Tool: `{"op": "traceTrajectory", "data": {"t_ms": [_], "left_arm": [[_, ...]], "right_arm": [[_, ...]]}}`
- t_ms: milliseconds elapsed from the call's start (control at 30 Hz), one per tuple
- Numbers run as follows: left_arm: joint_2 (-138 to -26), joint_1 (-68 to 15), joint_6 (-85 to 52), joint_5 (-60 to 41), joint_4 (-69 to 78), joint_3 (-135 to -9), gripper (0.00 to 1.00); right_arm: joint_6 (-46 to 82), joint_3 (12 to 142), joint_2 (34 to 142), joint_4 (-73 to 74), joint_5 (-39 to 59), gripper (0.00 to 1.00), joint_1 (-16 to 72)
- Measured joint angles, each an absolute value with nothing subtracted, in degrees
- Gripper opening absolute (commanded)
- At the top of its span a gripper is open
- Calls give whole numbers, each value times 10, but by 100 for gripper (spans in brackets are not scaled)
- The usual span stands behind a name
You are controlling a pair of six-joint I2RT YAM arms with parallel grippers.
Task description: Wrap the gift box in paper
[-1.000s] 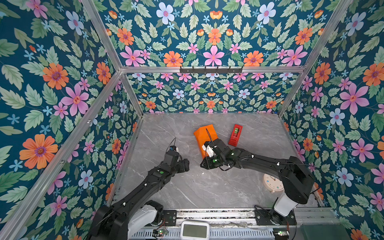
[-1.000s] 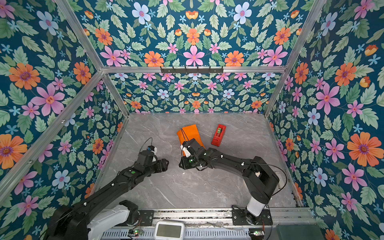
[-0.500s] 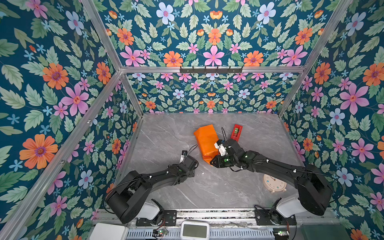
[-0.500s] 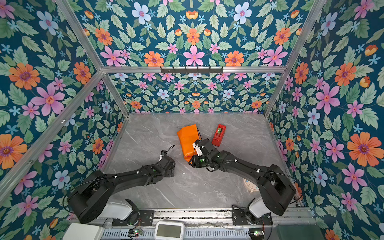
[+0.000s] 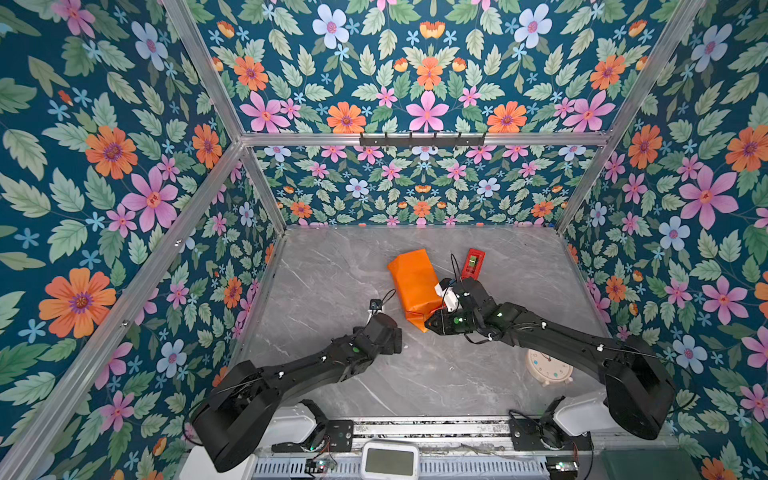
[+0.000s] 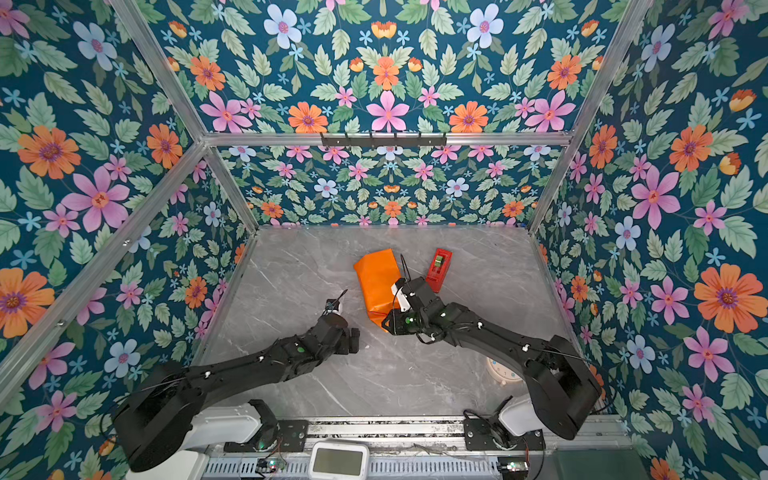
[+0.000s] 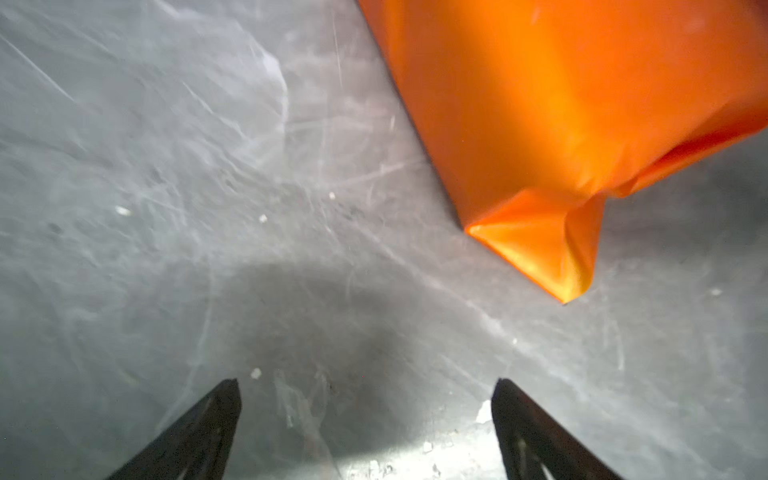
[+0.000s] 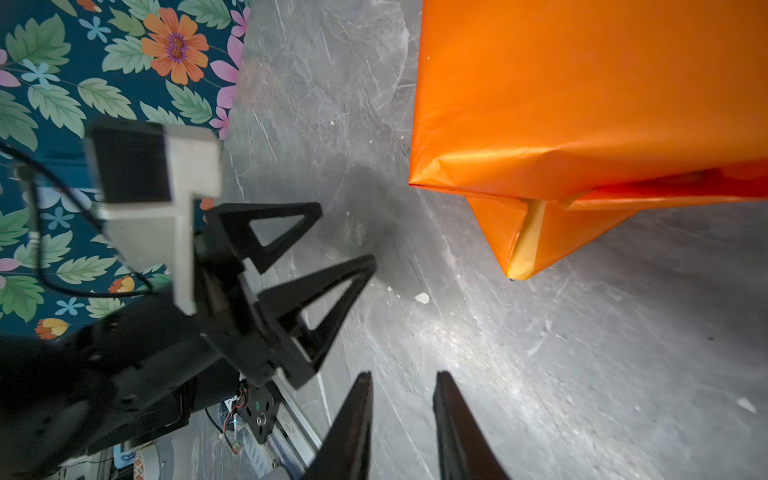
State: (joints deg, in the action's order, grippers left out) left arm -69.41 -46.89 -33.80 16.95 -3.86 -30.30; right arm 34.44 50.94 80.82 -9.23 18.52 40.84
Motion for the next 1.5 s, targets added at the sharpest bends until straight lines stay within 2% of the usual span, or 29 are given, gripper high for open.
{"op": "traceTrajectory", "data": {"t_ms": [133,233,367,600,900,1167,1500], "left_arm": [[-627,-465,-299,177,-36,-310,97],[-625,-465,-260,145,-15,-318,97],[-667,-465,-175,117,41,-337,92],[-728,-464,-57,87,117,-340,88],[-698,-458,-48,112,175,-293,88],[-667,-457,-61,117,185,-266,89],[-640,-457,-71,117,183,-256,89]], "right_arm": [[362,475,768,-105,163,44,362],[378,448,762,-106,162,53,337],[390,444,800,-97,174,53,359],[454,418,856,-15,152,44,371],[514,471,970,34,86,37,418],[538,494,1007,50,19,35,441],[545,519,1026,21,-63,21,469]]}}
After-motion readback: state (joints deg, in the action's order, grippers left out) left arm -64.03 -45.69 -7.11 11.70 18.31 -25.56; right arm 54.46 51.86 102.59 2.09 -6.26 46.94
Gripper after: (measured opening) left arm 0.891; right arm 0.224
